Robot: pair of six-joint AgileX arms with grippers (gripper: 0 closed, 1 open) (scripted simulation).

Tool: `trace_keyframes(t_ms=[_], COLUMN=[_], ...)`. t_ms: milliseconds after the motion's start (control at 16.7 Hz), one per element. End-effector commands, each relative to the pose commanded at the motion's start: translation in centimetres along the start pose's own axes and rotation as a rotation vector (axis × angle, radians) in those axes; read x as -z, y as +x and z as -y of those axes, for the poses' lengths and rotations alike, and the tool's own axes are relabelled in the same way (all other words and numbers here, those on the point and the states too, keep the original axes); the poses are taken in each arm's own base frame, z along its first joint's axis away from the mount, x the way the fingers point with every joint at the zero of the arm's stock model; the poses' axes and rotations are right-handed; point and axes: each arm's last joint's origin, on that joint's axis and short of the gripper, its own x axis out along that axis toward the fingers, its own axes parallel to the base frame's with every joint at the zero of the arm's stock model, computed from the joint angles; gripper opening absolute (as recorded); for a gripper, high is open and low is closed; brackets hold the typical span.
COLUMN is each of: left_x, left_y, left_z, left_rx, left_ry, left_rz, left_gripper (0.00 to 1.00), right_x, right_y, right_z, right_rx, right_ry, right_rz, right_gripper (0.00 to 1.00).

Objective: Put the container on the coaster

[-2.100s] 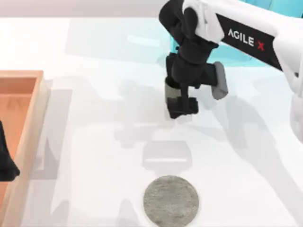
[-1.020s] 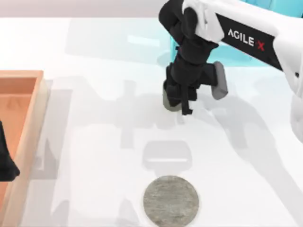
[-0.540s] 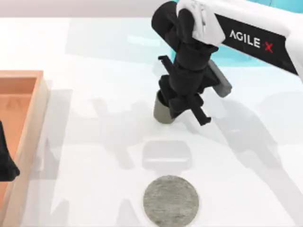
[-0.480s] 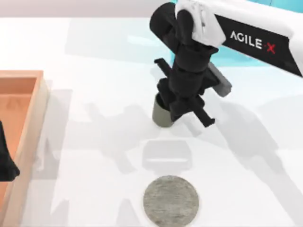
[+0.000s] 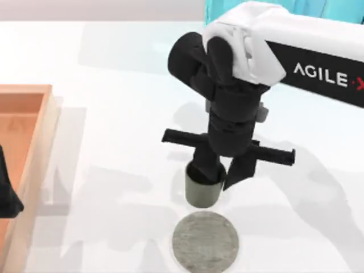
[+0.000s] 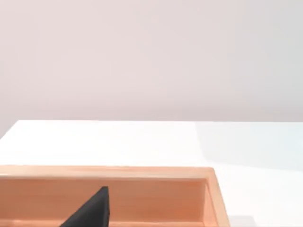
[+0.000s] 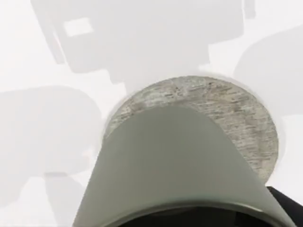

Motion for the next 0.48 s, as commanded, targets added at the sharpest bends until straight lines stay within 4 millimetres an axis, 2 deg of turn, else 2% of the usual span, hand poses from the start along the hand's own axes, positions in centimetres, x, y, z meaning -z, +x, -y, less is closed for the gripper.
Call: trace_keyframes(t_ms=[240, 480], left_x=[0.0, 0.0], left_y=[0.0, 0.0], left_z=[0.0, 0.0], left_rx=[0.000, 0.000], left_ry=[0.000, 0.000], left_rz=[0.000, 0.000], left_gripper=[1.00, 1.00], right_x=[2.6, 2.9], right_y=[-0.2, -0.2], right_z=[1.0, 1.2], right_rx=[0.049, 0.055], right_ry=[-0.202, -0.226], right_rz=[-0.018, -0.020], right_gripper=[0.00, 0.00])
